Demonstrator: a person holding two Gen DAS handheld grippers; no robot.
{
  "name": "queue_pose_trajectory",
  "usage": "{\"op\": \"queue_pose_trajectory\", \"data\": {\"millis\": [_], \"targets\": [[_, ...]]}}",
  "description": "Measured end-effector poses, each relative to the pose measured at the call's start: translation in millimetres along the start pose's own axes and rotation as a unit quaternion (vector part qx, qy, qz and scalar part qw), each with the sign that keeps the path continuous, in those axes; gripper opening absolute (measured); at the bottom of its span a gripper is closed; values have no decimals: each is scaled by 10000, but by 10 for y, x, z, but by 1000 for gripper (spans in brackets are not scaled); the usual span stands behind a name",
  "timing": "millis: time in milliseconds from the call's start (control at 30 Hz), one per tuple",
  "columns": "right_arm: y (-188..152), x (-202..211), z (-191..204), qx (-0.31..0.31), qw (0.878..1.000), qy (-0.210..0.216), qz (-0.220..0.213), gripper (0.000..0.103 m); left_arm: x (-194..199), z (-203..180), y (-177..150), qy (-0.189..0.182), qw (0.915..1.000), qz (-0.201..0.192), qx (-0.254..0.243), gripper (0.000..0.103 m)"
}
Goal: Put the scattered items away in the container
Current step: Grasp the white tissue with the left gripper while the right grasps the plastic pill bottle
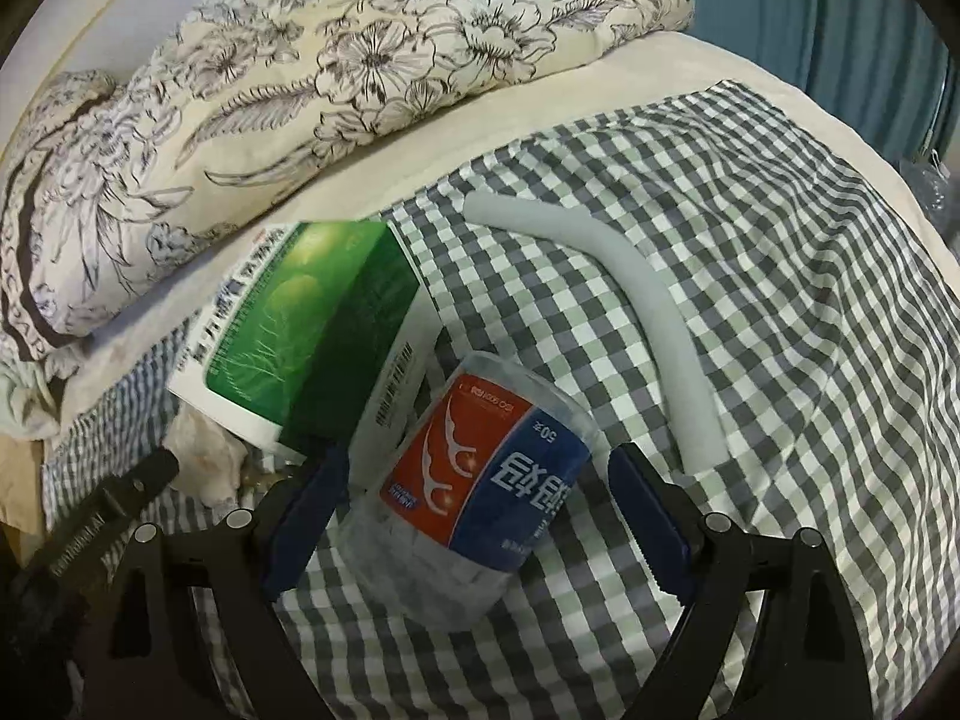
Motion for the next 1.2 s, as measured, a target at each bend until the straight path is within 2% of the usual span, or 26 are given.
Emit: {"op": "queue_pose_trajectory", "data": {"millis": [167, 300, 367, 500, 533, 567, 600, 633, 733, 867, 1000, 1200], "targets": [[-64, -133, -34, -91, 9999, 51, 83, 89, -169, -125, 2, -19, 9999, 53, -133, 97], [-73, -183, -26, -46, 9999, 83, 91, 91, -456, -172, -90, 79, 9988, 370, -310, 97], [-75, -199, -32, -47, 9999, 105, 105, 91, -551, -143, -144, 144, 9985, 409, -347, 99], [-103, -236, 6, 194, 9996, 186, 105, 91, -543, -164, -166, 95, 9974, 410, -581, 96], [-116, -261, 24, 261, 9994, 200, 123, 91, -517, -141, -158, 82, 9979, 370, -531, 84], [-134, -274, 36, 314, 9992, 221, 139, 87, -482, -119, -149, 62, 9984, 307, -481, 61], [-138, -266, 50, 347, 9989, 274, 129, 72, -429, -98, -133, -7, 9987, 235, -448, 42], [-137, -239, 69, 388, 9986, 338, 102, 72, -384, -91, -119, -106, 9988, 212, -433, 17], [-148, -191, 108, 524, 9975, 450, 148, 71, -264, -47, -146, -145, 9984, 250, -485, 17], [-162, -47, 89, 552, 9968, 545, 178, 70, 43, 33, -201, -301, 9987, 100, -410, 17], [-168, 160, 117, 679, 9953, 671, 152, 70, 451, 168, -259, -258, 9987, -115, -422, 17], [-327, 574, 380, 902, 9916, 929, 33, 70, 843, 314, -323, -53, 9987, -281, -410, 17]]}}
Point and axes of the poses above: each gripper's, at about its wrist camera, not at the fingertips, and x roughly against the way its jaws point, z to its left, y to its top, the point moved 5 cm from there along -x, roughly the way its jaws point, and after that the axes turned 15 degrees about -z, right-handed, at the moved point
